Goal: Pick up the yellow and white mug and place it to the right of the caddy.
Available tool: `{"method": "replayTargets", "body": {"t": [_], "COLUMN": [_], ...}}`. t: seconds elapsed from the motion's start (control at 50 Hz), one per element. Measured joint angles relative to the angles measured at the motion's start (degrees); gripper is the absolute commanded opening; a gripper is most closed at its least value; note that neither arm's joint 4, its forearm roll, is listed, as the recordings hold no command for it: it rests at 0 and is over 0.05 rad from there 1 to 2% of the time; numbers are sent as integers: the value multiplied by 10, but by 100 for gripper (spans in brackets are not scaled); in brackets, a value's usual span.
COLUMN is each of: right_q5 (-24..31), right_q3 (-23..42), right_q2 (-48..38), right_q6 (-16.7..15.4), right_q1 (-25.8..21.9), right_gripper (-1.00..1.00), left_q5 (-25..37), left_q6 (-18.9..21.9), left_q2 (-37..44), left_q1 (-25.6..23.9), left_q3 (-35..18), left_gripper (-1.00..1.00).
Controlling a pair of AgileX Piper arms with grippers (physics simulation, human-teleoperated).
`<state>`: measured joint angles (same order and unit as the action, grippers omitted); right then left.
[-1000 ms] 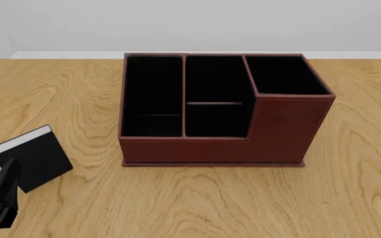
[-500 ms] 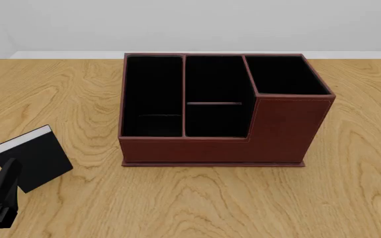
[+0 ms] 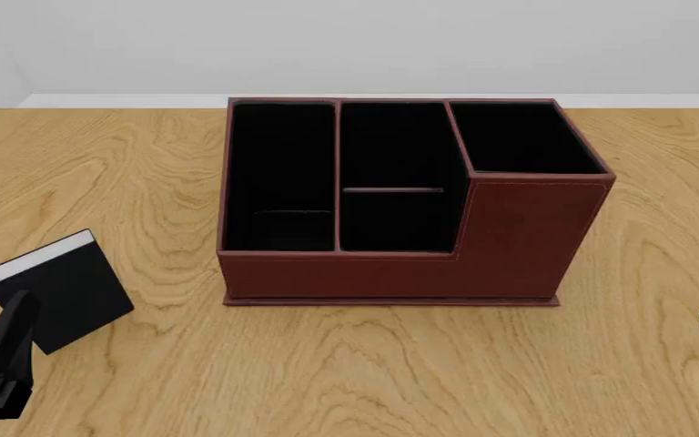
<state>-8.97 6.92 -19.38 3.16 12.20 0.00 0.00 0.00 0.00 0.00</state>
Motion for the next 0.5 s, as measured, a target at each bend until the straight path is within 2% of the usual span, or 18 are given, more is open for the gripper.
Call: {"method": "replayTargets", "body": {"t": [0.36,0.5], "right_q5": [-51,-100], "right_q3": [-30,-49], "right_q2": [-42,-84], "right_q6": [6,15], "right_q1": [-3,-2], "right_gripper": [-100,-100], "left_q5": [0,0], "left_q6": [0,0], "left_q2": [0,0], "left_q1": [0,0], "left_q3": [0,0], "left_gripper": [100,100]}}
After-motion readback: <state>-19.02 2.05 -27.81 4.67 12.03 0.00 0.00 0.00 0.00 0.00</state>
